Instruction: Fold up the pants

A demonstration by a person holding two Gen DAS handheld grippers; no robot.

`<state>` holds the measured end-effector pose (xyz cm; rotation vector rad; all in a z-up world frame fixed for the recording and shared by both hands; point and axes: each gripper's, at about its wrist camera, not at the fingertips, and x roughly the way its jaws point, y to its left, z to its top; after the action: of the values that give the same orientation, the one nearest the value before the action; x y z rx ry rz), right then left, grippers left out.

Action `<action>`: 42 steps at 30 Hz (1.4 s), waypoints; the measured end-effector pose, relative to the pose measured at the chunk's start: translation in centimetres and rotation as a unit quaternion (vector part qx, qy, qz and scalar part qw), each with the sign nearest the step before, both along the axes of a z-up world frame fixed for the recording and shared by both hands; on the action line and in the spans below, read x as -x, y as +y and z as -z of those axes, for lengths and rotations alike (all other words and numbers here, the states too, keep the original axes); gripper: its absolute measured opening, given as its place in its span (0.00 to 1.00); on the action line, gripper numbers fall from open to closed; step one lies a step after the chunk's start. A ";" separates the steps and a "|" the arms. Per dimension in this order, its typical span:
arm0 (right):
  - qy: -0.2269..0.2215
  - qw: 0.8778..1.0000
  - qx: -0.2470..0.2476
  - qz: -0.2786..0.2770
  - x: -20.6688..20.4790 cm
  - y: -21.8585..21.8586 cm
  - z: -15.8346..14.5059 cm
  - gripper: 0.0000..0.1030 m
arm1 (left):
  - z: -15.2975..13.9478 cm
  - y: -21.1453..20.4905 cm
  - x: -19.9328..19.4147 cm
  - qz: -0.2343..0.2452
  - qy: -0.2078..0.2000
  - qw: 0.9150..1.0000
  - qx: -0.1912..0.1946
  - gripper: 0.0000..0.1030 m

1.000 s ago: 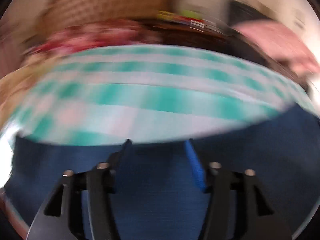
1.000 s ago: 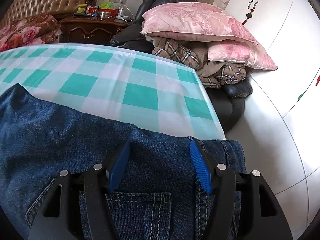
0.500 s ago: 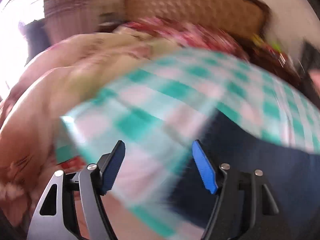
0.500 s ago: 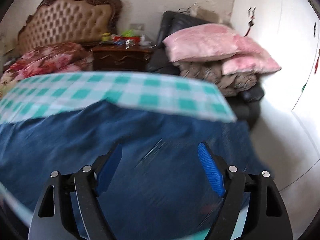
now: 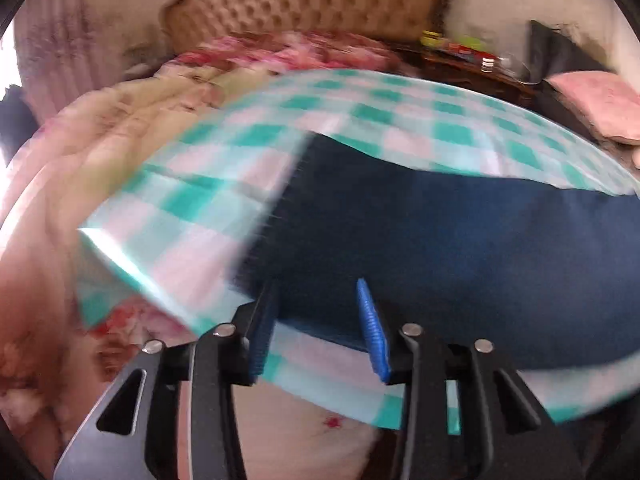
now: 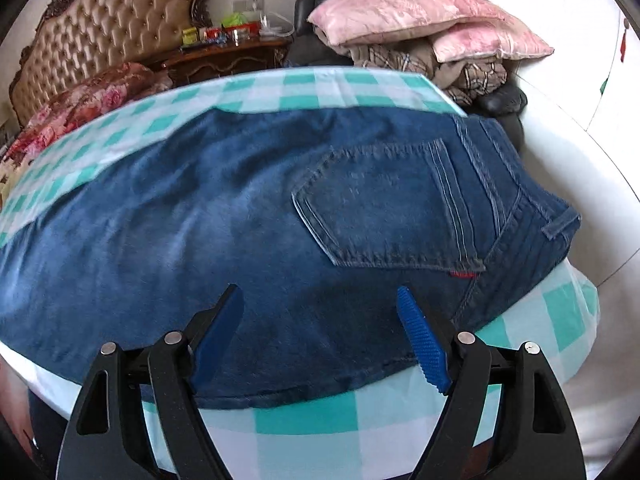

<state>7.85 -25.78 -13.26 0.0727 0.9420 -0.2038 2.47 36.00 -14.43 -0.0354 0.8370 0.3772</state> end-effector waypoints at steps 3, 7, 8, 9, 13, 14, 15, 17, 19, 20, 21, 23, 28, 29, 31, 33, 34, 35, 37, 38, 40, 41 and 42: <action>0.003 1.000 0.006 0.000 0.1 0.0 0.8 0.77 | -2.0 -2.2 0.4 0.018 -0.033 0.999 0.000 0.56; -0.004 1.000 0.017 -0.003 0.4 0.3 1.1 0.79 | -3.6 -9.7 0.4 0.090 -0.060 0.993 0.039 0.56; -0.005 1.000 0.016 -0.002 0.3 0.2 1.1 0.80 | -3.6 -11.8 0.2 0.106 -0.061 0.991 0.049 0.56; -0.006 1.000 0.017 -0.003 0.3 0.2 1.2 0.80 | -3.6 -14.0 0.3 0.122 -0.061 0.988 0.067 0.56; -0.011 1.000 0.020 -0.004 0.6 0.3 1.3 0.80 | -2.3 -23.3 -1.8 0.182 -0.036 0.976 0.111 0.56; -0.011 1.000 0.020 -0.004 0.6 0.3 1.3 0.80 | -2.0 -25.3 -2.2 0.196 -0.027 0.974 0.109 0.56; -0.012 1.000 0.019 -0.005 0.6 0.2 1.3 0.81 | -1.5 -27.7 -2.8 0.211 -0.009 0.972 0.104 0.56; -0.010 1.000 0.020 -0.008 0.7 0.3 1.3 0.81 | -0.1 -30.4 -3.3 0.219 0.021 0.970 0.100 0.56; -0.008 1.000 0.020 -0.012 0.6 0.3 1.3 0.82 | 1.2 -32.3 -3.8 0.224 0.052 0.969 0.094 0.57; -0.007 1.000 0.020 -0.013 0.6 0.2 1.3 0.82 | 1.4 -32.8 -3.7 0.223 0.050 0.971 0.074 0.57; -0.005 1.000 0.021 -0.015 0.6 0.3 1.3 0.82 | 1.6 -32.9 -3.7 0.223 0.051 0.971 0.068 0.57; -0.004 1.000 0.021 -0.017 0.6 0.3 1.3 0.82 | 1.8 -32.6 -3.7 0.213 0.053 0.972 0.082 0.59; 0.007 1.000 0.023 -0.016 0.4 0.3 0.9 0.82 | 2.0 -32.1 -3.1 0.196 0.055 0.976 0.076 0.74; 0.001 1.000 0.018 -0.016 0.6 0.2 0.7 0.82 | 1.9 -31.9 -3.0 0.198 0.053 0.976 0.078 0.74; -0.011 1.000 -0.005 -0.017 1.0 0.0 0.0 0.81 | 1.9 -31.5 -3.1 0.202 0.052 0.975 0.073 0.75; -0.014 1.000 -0.015 -0.019 1.0 0.1 -0.5 0.81 | 1.8 -31.4 -3.1 0.202 0.050 0.975 0.074 0.75; -0.015 1.000 -0.014 -0.022 1.0 0.3 -0.7 0.81 | 1.8 -31.3 -3.1 0.202 0.050 0.975 0.074 0.75; -0.016 0.999 -0.011 -0.026 1.0 0.6 -0.8 0.81 | 1.8 -31.3 -3.1 0.201 0.050 0.975 0.075 0.75; -0.003 1.000 -0.002 -0.030 0.9 1.3 -0.4 0.82 | 1.7 -31.2 -3.0 0.199 0.050 0.976 0.075 0.75; 0.008 1.000 0.002 -0.028 0.8 1.5 -0.1 0.82 | 1.7 -31.0 -2.9 0.196 0.051 0.976 0.075 0.75; 0.021 0.999 0.030 -0.033 0.7 2.2 0.5 0.83 | 1.6 -29.9 -2.6 0.176 0.052 0.980 0.073 0.75; 0.028 0.998 0.050 -0.037 0.7 2.8 0.7 0.83 | 1.6 -29.1 -2.5 0.167 0.053 0.981 0.076 0.75; 0.030 0.997 0.053 -0.036 0.8 2.9 0.8 0.84 | 1.5 -28.3 -2.4 0.157 0.053 0.983 0.076 0.75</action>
<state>7.08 -22.88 -14.08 -0.0653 0.9910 -0.1891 4.85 7.75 -15.92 -0.0240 0.9592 0.0169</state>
